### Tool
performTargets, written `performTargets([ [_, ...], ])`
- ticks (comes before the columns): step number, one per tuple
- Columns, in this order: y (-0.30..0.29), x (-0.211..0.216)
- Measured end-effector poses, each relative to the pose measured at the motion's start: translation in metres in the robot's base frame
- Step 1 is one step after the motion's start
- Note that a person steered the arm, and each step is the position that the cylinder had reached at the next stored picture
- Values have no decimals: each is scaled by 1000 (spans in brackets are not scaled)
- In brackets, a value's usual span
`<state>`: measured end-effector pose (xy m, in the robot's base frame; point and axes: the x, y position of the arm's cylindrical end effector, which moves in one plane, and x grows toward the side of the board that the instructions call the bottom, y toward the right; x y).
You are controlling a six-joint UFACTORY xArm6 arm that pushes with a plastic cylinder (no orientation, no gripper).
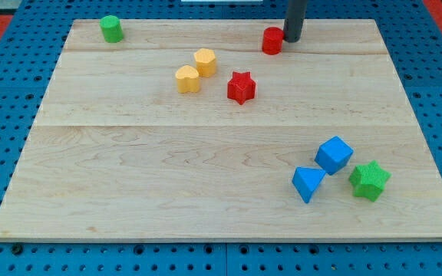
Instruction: Place the red circle at center of the board
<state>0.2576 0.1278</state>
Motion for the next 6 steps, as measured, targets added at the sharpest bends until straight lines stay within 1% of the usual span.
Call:
performTargets([
  [1,1,15],
  [2,-65,-12],
  [3,-64,-17],
  [4,-48,-34],
  [5,-55,-56],
  [6,-107,-43],
])
